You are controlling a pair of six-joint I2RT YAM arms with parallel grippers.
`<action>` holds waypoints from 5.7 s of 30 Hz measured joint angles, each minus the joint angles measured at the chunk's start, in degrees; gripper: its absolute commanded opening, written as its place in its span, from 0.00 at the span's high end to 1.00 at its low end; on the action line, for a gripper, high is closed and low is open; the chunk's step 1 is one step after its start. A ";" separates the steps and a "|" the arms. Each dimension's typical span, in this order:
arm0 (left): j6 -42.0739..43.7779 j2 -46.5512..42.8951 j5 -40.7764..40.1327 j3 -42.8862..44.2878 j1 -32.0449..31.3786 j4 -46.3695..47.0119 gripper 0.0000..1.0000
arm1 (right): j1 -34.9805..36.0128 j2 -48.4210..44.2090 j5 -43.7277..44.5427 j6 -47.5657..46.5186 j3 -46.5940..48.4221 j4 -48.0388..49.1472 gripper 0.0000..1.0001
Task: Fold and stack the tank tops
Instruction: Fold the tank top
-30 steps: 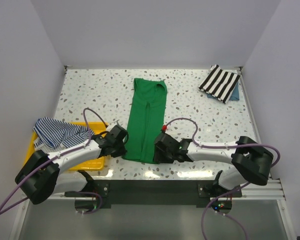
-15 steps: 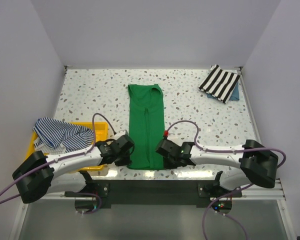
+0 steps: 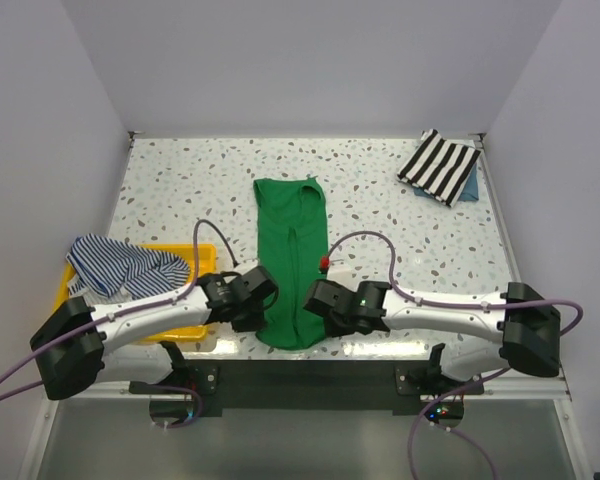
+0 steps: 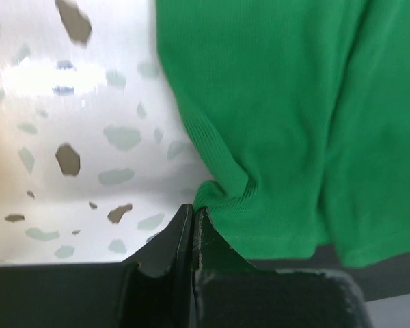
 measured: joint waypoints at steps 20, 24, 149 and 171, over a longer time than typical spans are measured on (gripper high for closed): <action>8.33 10.08 -3.37 16.24 14.62 1.88 1.00 | -16.94 11.30 1.99 -13.18 16.68 3.69 0.88; 9.70 13.55 -4.24 18.53 18.34 3.10 1.00 | -20.17 16.20 1.88 -16.13 21.57 5.40 0.89; 7.39 40.65 4.07 33.38 34.67 27.06 0.87 | -34.88 36.57 -1.27 -31.15 38.29 18.40 0.53; 7.41 43.25 5.40 36.79 32.39 27.41 0.88 | -37.07 43.39 -2.69 -37.24 43.36 15.45 0.55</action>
